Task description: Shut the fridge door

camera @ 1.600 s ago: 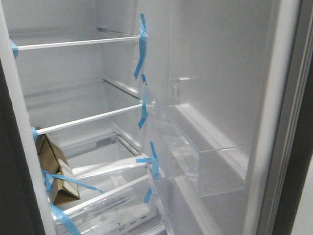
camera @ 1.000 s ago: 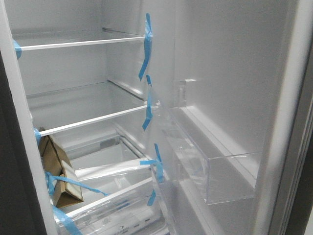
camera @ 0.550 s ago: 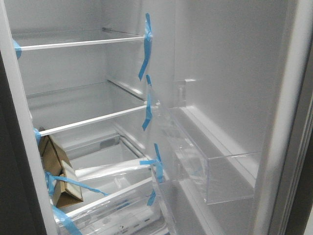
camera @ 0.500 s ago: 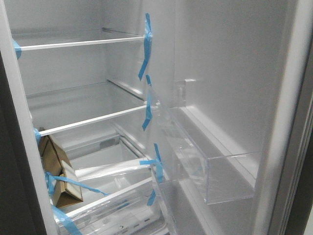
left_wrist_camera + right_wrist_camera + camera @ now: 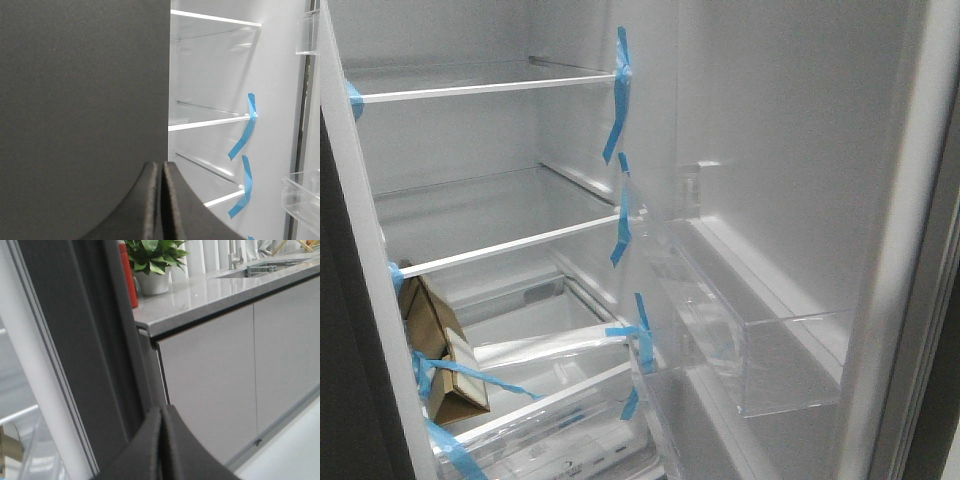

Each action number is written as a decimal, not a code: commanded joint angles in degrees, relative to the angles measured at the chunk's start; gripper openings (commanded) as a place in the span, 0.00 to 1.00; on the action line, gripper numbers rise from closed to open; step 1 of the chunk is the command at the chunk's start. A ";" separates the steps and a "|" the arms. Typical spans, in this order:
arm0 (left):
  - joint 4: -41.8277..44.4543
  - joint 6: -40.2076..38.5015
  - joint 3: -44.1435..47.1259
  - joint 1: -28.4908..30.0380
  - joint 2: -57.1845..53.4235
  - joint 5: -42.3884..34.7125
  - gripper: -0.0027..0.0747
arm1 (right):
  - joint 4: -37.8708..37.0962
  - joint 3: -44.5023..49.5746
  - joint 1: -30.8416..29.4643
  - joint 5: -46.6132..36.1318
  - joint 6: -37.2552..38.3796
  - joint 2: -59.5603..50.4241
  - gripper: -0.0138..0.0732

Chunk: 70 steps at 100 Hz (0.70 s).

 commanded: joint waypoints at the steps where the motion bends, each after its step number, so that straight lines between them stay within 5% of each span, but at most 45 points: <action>1: -0.23 -0.11 2.01 0.04 -0.64 -4.19 0.01 | 0.47 -8.07 -0.20 -3.50 -0.22 5.64 0.11; 39: -0.23 -0.11 2.01 0.04 -0.64 -4.19 0.01 | 0.47 -40.58 -0.20 1.22 -0.22 28.54 0.11; 70: -0.23 -0.11 2.01 0.04 -0.64 -4.19 0.01 | 0.60 -49.95 -0.20 1.74 -0.22 32.52 0.11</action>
